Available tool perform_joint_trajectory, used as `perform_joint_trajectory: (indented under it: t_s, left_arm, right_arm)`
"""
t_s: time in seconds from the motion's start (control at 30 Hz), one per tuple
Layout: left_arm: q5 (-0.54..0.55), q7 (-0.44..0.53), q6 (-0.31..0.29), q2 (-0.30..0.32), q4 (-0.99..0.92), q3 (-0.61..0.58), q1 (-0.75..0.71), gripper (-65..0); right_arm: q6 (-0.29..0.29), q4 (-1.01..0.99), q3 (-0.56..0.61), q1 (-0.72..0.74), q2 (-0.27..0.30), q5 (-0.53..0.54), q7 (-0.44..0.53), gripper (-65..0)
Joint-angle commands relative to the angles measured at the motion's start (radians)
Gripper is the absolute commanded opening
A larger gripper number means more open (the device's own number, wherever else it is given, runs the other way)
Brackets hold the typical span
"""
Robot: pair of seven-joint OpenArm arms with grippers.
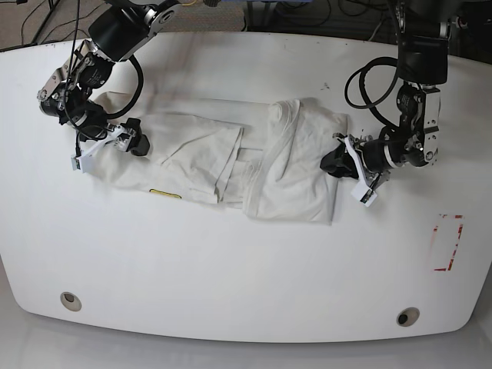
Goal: Layout the t-shirt on the table in an organized manner, then fold the t-shirt properly
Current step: 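Move the right gripper to the shirt end and grasp it, then fold the grasped end with the right gripper toward the left gripper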
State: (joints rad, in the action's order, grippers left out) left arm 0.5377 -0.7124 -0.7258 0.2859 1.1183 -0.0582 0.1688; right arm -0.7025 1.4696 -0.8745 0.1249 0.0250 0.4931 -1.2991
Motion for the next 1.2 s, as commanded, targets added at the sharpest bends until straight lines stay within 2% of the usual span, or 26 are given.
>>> perform_joint_trajectory:
  t_s: [0.0,0.27,0.3,0.53,0.7,0.97,1.07,1.17]
  left_arm:
    - [-0.098,-0.111,0.028,0.0,-0.01,-0.012,-0.015,-51.7]
    - [-0.101,-0.111,0.028,0.0,-0.01,-0.013,-0.013,-51.7]
    - [-0.101,-0.111,0.028,0.0,-0.01,-0.013,-0.013,-51.7]
    - [-0.103,-0.112,0.031,0.0,-0.01,-0.013,-0.012,-51.7]
    - [-0.103,-0.114,0.036,0.0,-0.016,-0.013,-0.012,-51.7]
    - [-0.104,-0.114,0.038,-0.003,-0.016,-0.075,-0.007,-51.7]
    - [-0.104,-0.115,0.038,-0.024,-0.013,-0.079,-0.007,-51.7]
    - [-0.104,-0.115,0.039,-0.029,-0.016,-0.081,-0.007,-51.7]
  right_arm:
    - [0.004,-0.004,0.01,0.012,0.006,0.0,0.009,-25.0]
    - [0.004,-0.059,0.104,0.015,0.052,0.0,0.072,-62.1]
    - [0.004,-0.057,0.108,0.014,0.054,0.0,0.077,-64.4]
    - [0.004,0.01,0.122,0.011,0.051,0.0,0.082,-65.0]
    - [0.004,0.11,0.183,0.008,0.048,0.009,0.077,-65.0]
    - [0.004,0.337,0.383,-0.018,0.045,0.002,0.077,-65.0]
    - [0.004,0.415,0.479,-0.028,0.045,0.002,0.08,-65.0]
    - [0.004,0.457,0.565,-0.028,0.022,0.002,0.082,-65.0]
